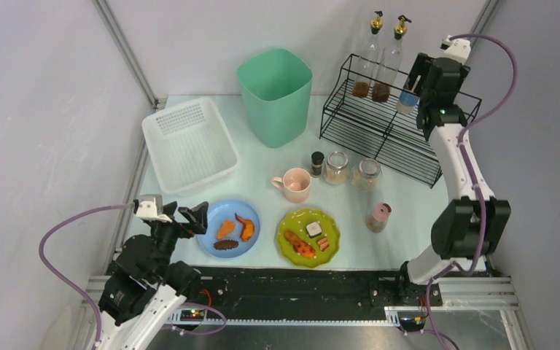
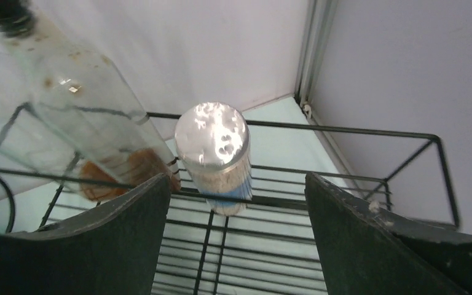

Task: Clear the kitchen counter

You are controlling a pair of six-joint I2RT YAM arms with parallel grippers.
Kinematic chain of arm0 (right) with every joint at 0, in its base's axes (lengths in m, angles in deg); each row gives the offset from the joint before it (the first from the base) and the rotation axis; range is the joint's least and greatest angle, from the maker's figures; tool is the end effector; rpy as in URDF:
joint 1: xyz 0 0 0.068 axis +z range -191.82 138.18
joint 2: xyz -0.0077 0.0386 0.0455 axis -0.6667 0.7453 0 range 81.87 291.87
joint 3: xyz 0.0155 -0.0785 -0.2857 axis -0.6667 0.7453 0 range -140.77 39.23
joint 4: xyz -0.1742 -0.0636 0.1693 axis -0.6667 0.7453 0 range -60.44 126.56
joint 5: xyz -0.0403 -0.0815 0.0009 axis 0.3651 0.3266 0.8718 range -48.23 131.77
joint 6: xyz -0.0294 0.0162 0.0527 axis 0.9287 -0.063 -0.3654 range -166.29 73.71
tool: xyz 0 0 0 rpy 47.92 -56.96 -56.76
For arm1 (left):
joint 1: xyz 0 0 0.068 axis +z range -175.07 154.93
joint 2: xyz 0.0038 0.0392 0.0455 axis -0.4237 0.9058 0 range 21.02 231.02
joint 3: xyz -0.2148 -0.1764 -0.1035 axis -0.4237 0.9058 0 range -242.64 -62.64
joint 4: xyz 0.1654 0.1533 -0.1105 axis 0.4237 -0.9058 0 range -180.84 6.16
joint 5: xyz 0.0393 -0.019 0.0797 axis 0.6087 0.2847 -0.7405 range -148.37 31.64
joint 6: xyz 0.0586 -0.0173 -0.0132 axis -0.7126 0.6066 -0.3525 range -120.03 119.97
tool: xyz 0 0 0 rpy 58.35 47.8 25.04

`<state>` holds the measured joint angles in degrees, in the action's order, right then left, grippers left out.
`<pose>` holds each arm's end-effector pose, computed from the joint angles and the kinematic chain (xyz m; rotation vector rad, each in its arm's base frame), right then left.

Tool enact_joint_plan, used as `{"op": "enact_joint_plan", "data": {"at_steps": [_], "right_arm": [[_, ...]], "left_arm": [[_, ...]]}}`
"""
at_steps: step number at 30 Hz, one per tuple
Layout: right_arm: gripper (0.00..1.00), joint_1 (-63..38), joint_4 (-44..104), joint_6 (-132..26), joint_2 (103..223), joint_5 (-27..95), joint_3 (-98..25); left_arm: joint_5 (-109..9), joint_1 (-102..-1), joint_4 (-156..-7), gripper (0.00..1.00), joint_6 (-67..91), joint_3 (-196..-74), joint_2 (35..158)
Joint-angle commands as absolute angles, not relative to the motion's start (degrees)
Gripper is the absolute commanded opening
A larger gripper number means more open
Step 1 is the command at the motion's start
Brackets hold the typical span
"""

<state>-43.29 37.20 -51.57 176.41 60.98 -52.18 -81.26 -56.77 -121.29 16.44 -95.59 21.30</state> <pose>0.3960 -0.0260 0.4262 0.3454 1.7201 -0.2461 0.0212 0.0088 0.2819 -0.0848 1.6545 -0.3104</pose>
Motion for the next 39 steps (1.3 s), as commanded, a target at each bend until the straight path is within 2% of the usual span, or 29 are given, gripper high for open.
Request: {"op": "enact_joint_plan", "data": {"at_steps": [1, 6, 11, 20, 30, 39], "right_arm": [[0.84, -41.2, 34.5, -49.5, 165.2, 63.7, -46.0], [0.83, -37.0, 37.8, -48.1, 156.3, 65.0, -38.1], [0.82, -33.2, 46.4, -52.3, 146.8, 60.3, -29.4], [0.81, -22.9, 59.6, -58.6, 135.3, 60.1, -18.4], [0.81, -18.8, 70.1, -66.1, 129.7, 59.0, -11.9], [0.81, -18.4, 80.7, -82.0, 131.2, 62.5, -9.0]], "left_arm": [[-81.5, -56.6, -120.0, 0.98, 16.3, -95.4, 18.2], [-81.2, -56.6, -119.9, 0.98, 16.3, -95.4, 18.1], [-80.9, -56.6, -119.9, 0.98, 16.3, -95.4, 18.6], [-81.0, -56.5, -119.9, 0.98, 16.3, -95.4, 18.9], [-81.2, -56.6, -119.9, 0.98, 16.4, -95.4, 19.2], [-81.0, -56.6, -119.8, 0.98, 16.4, -95.4, 19.8]]}}
